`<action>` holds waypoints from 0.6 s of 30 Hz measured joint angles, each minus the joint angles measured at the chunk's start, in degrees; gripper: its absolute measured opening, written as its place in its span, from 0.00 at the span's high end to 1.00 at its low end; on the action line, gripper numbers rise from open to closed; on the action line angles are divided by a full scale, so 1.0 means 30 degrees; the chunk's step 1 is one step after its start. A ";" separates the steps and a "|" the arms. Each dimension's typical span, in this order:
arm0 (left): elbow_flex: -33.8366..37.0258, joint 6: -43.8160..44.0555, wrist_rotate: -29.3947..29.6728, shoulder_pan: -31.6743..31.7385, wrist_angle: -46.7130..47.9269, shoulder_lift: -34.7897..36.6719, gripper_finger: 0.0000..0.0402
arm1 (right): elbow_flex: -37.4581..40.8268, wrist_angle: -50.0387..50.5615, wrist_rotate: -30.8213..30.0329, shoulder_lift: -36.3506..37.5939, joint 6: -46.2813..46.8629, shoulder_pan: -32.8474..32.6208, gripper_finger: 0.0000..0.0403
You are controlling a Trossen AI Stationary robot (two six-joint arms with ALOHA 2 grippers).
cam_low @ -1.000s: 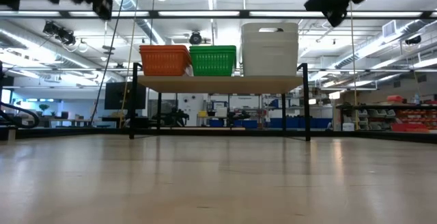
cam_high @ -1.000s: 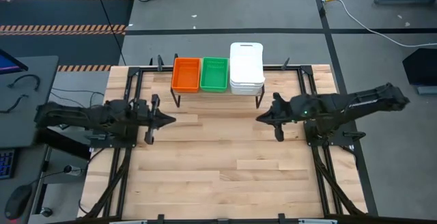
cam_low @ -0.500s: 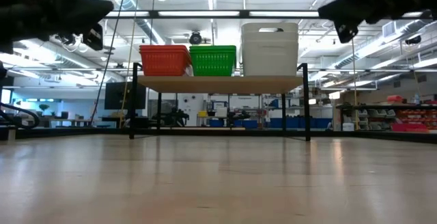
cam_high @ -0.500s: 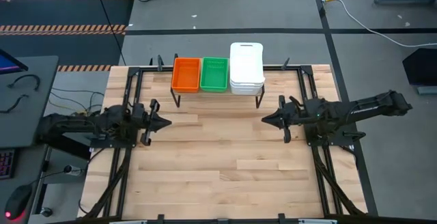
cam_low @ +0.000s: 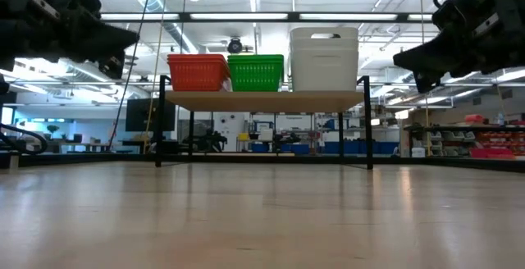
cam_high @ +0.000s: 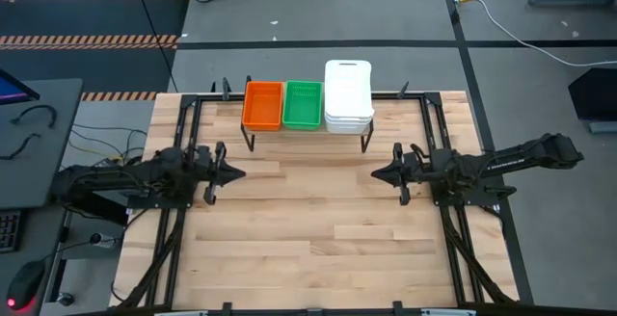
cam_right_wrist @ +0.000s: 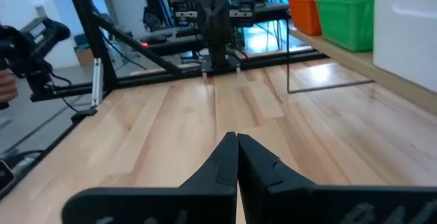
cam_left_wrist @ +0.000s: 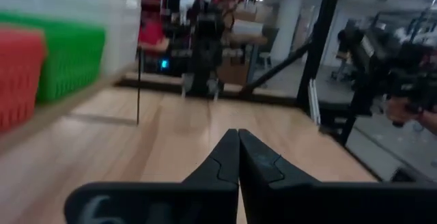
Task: Stack baskets on shelf by color
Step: Return to Home Position
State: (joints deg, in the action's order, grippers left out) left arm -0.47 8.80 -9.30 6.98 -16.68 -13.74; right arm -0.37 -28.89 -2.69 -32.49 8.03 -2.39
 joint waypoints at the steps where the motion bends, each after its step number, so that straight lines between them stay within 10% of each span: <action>1: 0.0001 0.0005 0.0026 -0.0007 0.0453 0.0000 0.99 | -0.0016 0.0124 -0.0012 -0.0054 -0.0010 0.0071 0.99; 18: 0.0015 -0.1146 0.1661 -0.0007 0.2063 0.0453 0.99 | 0.0002 0.2318 0.0004 0.2383 -0.2404 0.0751 0.99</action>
State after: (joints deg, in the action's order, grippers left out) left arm -0.43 5.37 -4.32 6.96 -10.49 -12.38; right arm -0.36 -21.94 -2.68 -25.34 0.82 -0.14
